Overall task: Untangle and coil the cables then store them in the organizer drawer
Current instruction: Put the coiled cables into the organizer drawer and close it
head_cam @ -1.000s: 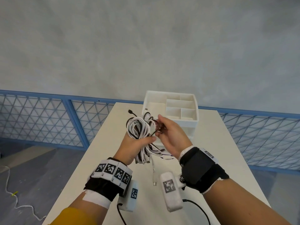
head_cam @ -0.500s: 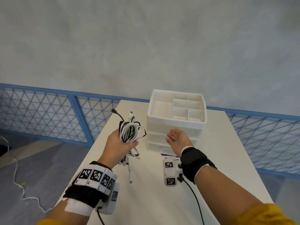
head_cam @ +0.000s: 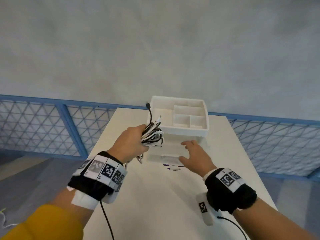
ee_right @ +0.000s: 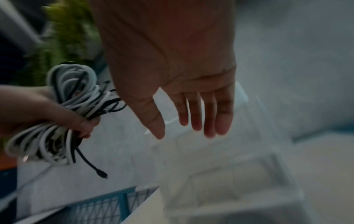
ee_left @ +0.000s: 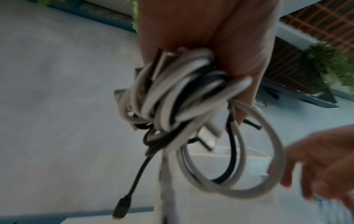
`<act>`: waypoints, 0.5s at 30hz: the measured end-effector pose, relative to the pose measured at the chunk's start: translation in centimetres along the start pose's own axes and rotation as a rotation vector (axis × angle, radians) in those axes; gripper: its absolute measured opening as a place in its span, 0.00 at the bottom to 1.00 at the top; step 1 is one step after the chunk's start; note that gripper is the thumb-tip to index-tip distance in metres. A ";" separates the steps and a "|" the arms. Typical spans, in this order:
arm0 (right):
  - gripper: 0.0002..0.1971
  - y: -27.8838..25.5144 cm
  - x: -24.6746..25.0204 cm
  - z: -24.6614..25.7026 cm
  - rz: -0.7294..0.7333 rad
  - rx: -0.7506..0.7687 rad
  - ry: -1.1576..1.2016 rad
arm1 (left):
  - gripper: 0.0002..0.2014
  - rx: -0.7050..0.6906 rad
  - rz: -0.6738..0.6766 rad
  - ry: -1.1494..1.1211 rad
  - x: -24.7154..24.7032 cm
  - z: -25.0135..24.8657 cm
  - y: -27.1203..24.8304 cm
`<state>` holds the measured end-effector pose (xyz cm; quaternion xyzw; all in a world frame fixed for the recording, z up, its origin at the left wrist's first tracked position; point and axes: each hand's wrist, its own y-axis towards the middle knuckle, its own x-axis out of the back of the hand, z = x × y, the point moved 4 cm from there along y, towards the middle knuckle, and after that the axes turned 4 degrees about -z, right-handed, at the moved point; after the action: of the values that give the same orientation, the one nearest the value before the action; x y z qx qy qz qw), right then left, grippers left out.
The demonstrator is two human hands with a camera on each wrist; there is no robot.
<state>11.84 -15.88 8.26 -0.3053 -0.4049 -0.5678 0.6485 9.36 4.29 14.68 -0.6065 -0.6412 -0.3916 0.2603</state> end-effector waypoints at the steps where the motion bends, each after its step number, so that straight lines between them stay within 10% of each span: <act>1: 0.28 0.4 1.0 0.1 -0.054 0.084 -0.143 | 0.10 -0.051 0.019 0.079 -0.1 -0.9 0.6; 5: 0.23 1.2 1.6 -1.9 0.012 0.116 -0.480 | 0.11 -0.248 0.073 0.350 -1.4 -4.5 3.0; 15: 0.10 -1.0 1.0 -4.3 -0.227 0.304 -0.246 | 0.12 -0.599 -0.066 0.424 -7.7 -9.8 4.9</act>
<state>11.61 -20.25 6.99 -0.2235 -0.5936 -0.5279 0.5648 13.76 -8.30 14.82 -0.5401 -0.4490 -0.6872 0.1855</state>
